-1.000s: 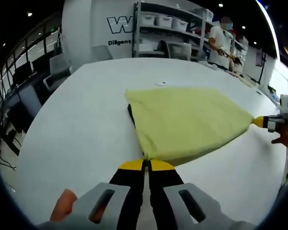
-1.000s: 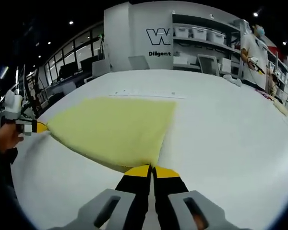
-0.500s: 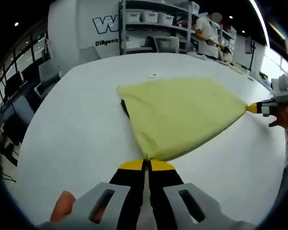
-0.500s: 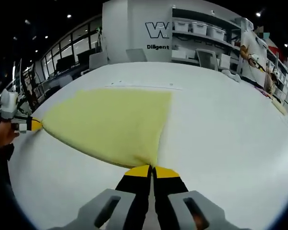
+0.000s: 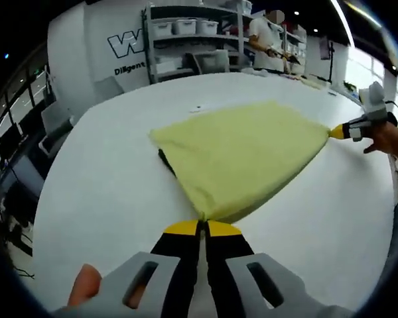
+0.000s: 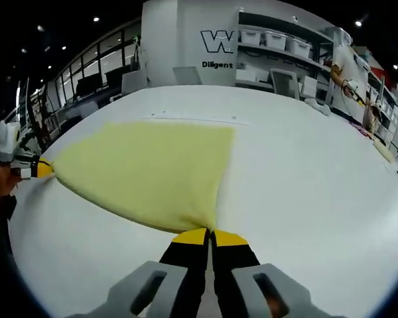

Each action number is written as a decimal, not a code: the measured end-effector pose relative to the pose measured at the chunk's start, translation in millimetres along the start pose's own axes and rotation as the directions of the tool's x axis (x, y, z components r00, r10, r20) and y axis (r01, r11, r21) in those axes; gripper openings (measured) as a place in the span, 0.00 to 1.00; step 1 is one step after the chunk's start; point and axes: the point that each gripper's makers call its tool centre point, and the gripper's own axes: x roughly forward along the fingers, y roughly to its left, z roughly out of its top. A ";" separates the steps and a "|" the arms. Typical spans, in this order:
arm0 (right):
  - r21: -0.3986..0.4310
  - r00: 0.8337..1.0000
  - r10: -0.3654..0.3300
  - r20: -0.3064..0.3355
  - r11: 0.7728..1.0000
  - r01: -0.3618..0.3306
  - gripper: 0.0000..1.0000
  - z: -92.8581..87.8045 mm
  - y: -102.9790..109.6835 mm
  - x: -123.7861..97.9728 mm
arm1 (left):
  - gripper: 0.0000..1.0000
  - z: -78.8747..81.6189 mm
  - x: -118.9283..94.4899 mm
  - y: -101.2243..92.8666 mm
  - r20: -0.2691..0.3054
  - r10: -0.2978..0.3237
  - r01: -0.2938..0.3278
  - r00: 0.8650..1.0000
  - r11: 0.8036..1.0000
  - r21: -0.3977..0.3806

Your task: Fold the garment on the visible template until the final outline fits inside the template.

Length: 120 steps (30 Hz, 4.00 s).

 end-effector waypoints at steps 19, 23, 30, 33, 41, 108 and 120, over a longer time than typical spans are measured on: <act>-0.020 0.999 0.024 -0.027 0.999 -0.024 0.00 -9.4 4.1 -15.6 | 0.02 -16.7 -6.7 -9.4 0.008 0.004 -0.003 1.000 0.997 -0.071; -0.025 0.998 0.037 -0.058 0.999 -0.039 0.00 -21.8 6.4 -22.4 | 0.02 -22.0 -12.2 -12.2 0.009 0.004 -0.003 1.000 0.997 -0.076; -0.014 0.992 0.053 -0.114 0.998 -0.055 0.00 -33.1 11.7 -37.1 | 0.02 -31.3 -25.0 -21.1 -0.007 0.002 -0.003 1.000 0.998 -0.059; -0.020 0.988 0.063 -0.142 0.998 -0.067 0.00 -39.5 15.7 -42.4 | 0.02 -35.2 -28.6 -20.8 -0.009 0.002 -0.002 1.000 0.998 -0.062; -0.008 0.975 0.072 -0.212 0.997 -0.076 0.00 -53.3 22.0 -59.1 | 0.02 -48.3 -44.0 -28.3 -0.023 -0.007 0.005 1.000 0.998 -0.069; -0.212 0.978 0.096 0.187 0.976 -0.056 0.45 17.1 94.2 -146.2 | 0.47 22.8 -121.2 -85.1 0.254 0.036 -0.013 0.967 0.996 -0.093; -0.132 0.942 0.118 0.315 0.988 -0.079 0.81 35.2 115.0 -154.2 | 0.94 29.4 -131.6 -92.4 0.320 0.060 -0.004 0.946 0.985 -0.173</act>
